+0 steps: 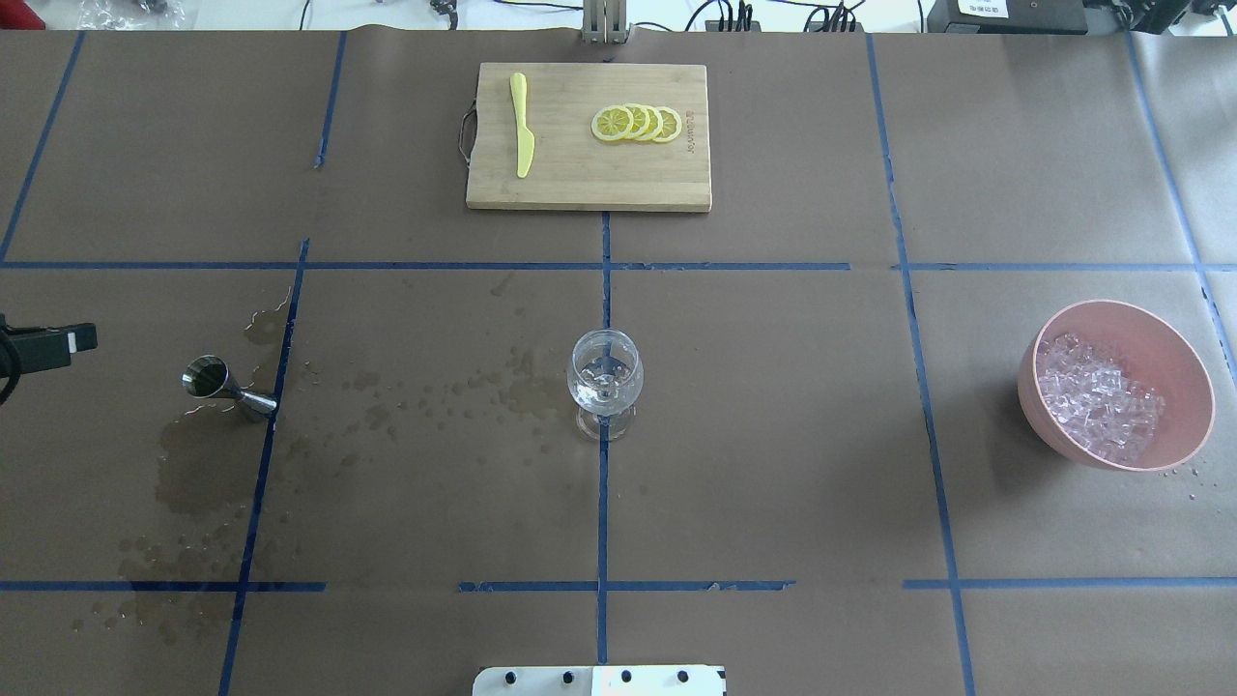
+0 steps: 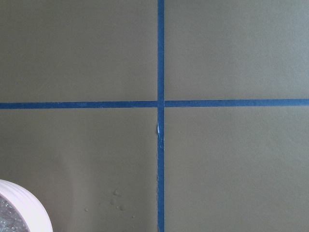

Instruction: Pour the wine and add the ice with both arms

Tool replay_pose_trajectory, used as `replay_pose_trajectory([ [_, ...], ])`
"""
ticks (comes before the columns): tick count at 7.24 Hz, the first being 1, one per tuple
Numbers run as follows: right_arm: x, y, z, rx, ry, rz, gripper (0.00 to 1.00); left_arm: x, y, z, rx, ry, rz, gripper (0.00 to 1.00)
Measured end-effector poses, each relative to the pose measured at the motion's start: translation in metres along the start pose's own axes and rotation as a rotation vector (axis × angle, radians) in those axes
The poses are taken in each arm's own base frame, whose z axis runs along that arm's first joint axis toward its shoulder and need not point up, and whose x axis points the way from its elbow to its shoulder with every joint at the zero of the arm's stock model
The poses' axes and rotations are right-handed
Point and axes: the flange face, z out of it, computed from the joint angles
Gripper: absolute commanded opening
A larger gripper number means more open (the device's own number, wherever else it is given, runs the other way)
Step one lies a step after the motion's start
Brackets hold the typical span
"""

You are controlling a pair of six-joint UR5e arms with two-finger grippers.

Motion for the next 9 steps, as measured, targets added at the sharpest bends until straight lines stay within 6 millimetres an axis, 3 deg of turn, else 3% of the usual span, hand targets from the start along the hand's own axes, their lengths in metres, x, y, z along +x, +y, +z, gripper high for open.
replay_pose_trajectory([
  [3,-0.005,-0.002,-0.005,0.010,-0.002,-0.011,1.00,0.038,0.065,0.031,0.038,-0.040,-0.182,0.94],
  [5,-0.016,-0.007,-0.014,0.028,-0.001,-0.029,1.00,0.054,0.110,0.049,0.123,-0.119,-0.213,0.90],
  [7,-0.027,-0.019,-0.023,0.046,0.004,-0.045,1.00,0.057,0.148,0.070,0.245,-0.172,-0.197,0.90],
  [9,-0.032,-0.022,-0.026,0.054,-0.009,-0.026,1.00,0.055,0.172,0.100,0.383,-0.189,-0.149,0.91],
])
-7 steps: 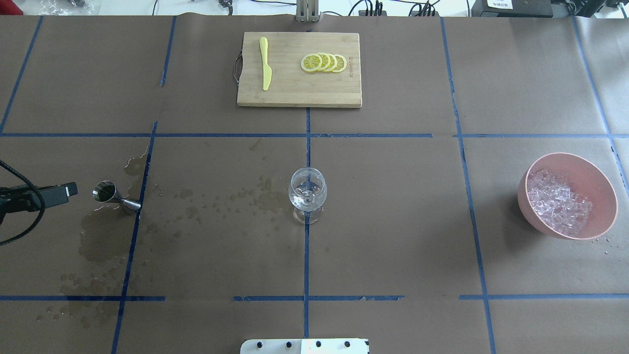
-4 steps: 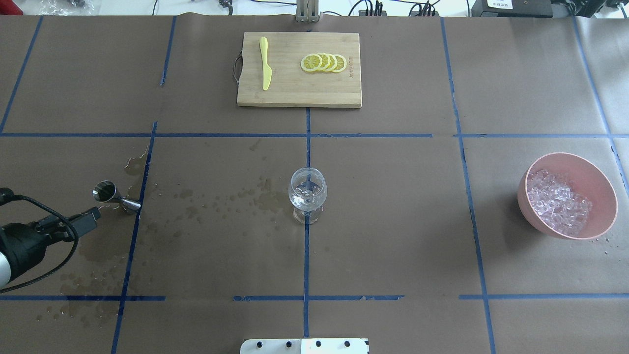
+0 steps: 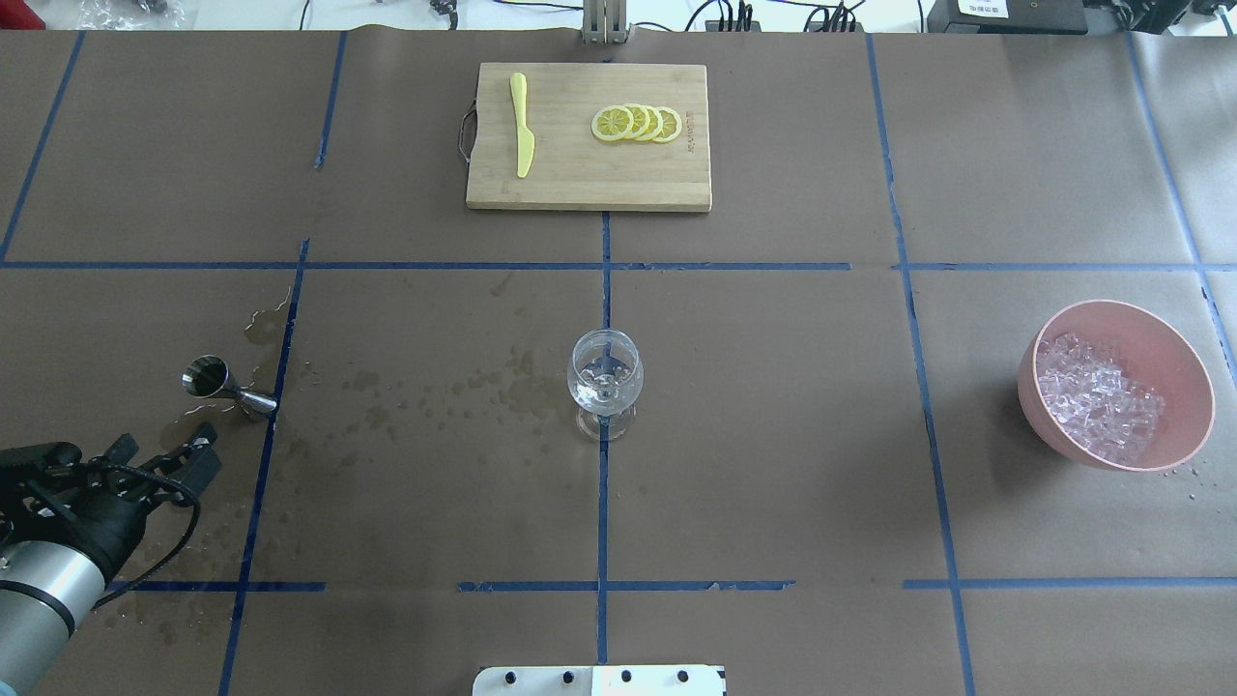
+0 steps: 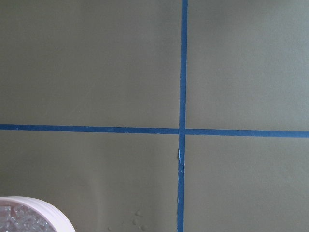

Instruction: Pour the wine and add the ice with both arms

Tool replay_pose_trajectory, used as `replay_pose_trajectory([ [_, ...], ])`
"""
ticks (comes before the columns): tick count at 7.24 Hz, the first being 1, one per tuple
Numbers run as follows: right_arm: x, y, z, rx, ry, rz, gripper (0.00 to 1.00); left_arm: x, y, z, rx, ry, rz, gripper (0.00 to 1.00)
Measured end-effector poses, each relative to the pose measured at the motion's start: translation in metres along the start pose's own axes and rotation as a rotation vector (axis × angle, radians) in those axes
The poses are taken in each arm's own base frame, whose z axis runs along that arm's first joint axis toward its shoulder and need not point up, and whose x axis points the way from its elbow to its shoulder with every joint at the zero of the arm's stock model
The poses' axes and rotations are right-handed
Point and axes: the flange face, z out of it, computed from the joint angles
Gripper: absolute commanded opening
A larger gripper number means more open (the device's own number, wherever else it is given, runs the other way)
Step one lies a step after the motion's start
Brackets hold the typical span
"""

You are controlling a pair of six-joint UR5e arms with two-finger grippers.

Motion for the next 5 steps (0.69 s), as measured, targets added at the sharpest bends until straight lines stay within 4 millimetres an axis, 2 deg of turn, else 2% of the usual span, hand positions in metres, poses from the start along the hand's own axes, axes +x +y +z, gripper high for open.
replay_pose_trajectory([
  [1,-0.002,0.000,0.000,-0.001,-0.013,0.008,1.00,0.003,0.016,0.011,0.056,0.005,0.016,0.95],
  [3,-0.007,0.000,-0.003,0.003,-0.032,0.007,1.00,0.019,0.049,0.038,0.166,0.014,0.043,0.94],
  [5,-0.012,-0.001,-0.008,0.012,-0.037,-0.003,1.00,0.025,0.064,0.051,0.241,0.017,0.066,0.92],
])
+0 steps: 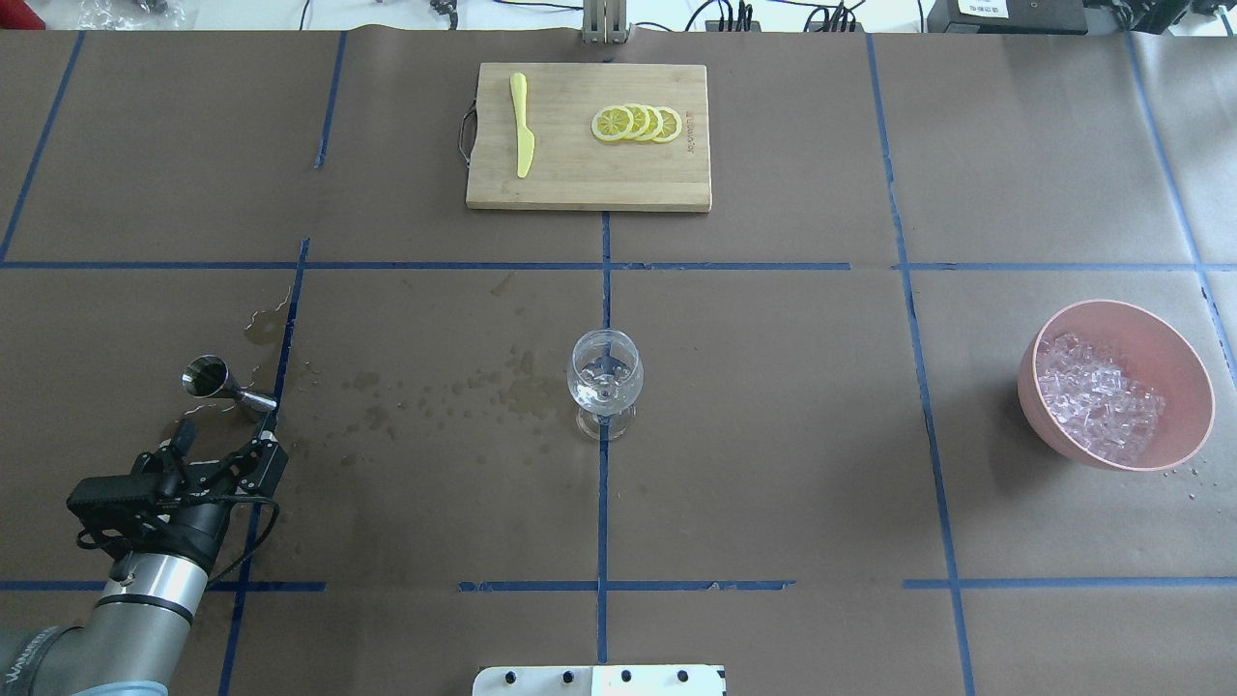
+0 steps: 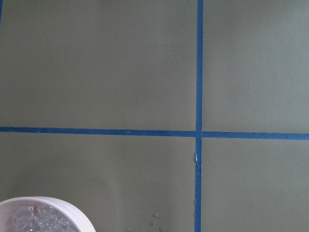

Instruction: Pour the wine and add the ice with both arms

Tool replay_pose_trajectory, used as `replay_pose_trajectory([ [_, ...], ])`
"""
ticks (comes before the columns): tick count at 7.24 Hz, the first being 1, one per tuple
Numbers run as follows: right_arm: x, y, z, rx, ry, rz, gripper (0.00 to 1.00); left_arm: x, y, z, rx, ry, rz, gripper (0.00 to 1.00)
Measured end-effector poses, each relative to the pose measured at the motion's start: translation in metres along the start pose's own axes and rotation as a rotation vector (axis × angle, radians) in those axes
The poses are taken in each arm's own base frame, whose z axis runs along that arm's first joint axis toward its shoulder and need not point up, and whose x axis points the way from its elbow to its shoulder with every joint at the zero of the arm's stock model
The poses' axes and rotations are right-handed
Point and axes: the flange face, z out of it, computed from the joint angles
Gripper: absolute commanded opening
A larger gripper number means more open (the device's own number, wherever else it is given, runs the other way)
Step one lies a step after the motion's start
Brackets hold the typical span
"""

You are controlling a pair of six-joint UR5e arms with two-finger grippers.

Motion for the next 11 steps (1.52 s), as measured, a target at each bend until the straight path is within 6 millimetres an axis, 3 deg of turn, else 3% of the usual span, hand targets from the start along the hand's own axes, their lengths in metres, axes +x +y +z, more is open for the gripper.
replay_pose_trajectory([
  [4,-0.011,-0.001,-0.004,0.004,-0.025,0.039,1.00,0.000,0.018,0.016,0.066,-0.012,0.030,0.92],
  [8,-0.093,-0.003,-0.017,0.019,-0.057,0.177,1.00,-0.005,0.027,0.030,0.091,-0.033,0.048,0.89],
  [11,-0.134,0.000,-0.017,0.009,-0.072,0.213,1.00,0.001,0.030,0.045,0.113,-0.050,0.042,0.78],
])
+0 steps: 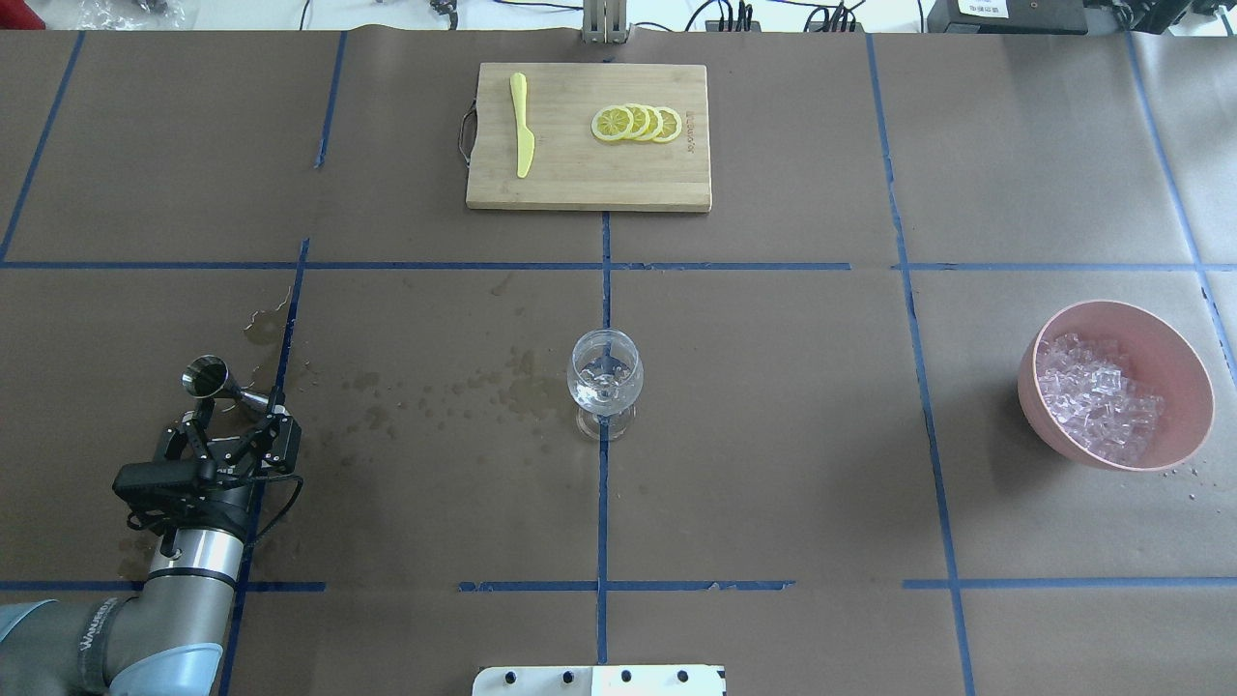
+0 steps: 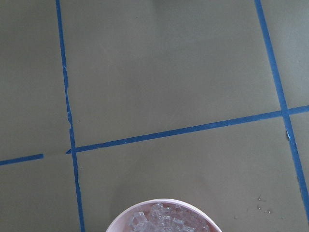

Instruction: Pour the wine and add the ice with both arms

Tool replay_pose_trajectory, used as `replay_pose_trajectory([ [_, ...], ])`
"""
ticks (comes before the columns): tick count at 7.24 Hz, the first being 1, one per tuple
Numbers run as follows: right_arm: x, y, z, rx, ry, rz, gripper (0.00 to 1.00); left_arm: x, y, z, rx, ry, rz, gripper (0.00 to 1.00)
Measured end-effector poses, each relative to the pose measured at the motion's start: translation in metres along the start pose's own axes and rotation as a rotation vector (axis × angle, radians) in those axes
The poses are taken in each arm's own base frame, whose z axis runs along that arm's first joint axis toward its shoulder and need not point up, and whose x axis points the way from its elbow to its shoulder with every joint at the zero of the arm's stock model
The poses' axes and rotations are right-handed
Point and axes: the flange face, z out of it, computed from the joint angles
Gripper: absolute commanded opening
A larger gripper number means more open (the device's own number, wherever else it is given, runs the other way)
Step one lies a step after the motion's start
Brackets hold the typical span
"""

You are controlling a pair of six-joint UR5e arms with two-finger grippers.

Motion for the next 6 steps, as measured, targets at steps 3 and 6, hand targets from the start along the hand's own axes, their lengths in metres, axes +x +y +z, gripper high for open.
replay_pose_trajectory([
  [3,-0.017,0.006,0.004,-0.010,-0.006,0.013,1.00,-0.003,-0.008,0.011,0.019,-0.018,-0.006,0.66],
  [6,-0.025,0.009,0.002,-0.007,-0.009,0.018,1.00,-0.005,-0.011,0.017,0.030,-0.028,-0.006,0.60],
])
